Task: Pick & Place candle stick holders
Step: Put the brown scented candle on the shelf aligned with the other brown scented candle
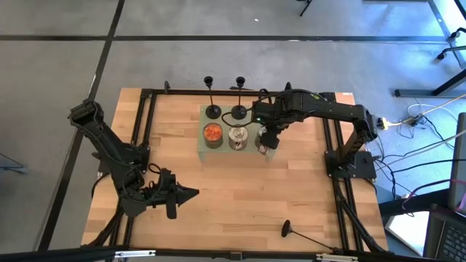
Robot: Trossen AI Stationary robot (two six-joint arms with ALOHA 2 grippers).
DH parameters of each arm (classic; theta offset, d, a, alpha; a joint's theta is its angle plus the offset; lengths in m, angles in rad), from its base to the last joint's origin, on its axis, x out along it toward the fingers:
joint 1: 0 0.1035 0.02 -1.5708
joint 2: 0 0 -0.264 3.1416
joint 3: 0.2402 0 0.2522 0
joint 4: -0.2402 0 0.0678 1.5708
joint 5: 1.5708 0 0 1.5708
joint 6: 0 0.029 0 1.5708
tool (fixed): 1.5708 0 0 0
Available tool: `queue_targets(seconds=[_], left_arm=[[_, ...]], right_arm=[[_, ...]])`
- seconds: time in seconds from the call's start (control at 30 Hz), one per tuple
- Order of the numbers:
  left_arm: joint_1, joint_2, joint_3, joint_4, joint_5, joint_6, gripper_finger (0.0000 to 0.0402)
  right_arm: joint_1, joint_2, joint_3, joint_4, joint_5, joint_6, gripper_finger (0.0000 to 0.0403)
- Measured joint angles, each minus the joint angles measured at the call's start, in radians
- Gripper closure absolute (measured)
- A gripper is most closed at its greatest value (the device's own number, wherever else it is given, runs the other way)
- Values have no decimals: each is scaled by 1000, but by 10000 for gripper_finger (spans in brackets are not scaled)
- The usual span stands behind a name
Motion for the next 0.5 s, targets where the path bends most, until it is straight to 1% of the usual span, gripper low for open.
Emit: queue_targets(seconds=[0.5], left_arm=[[0,0,0,0,-7,-15,400]], right_arm=[[0,0,0,15,-6,-199,403]])
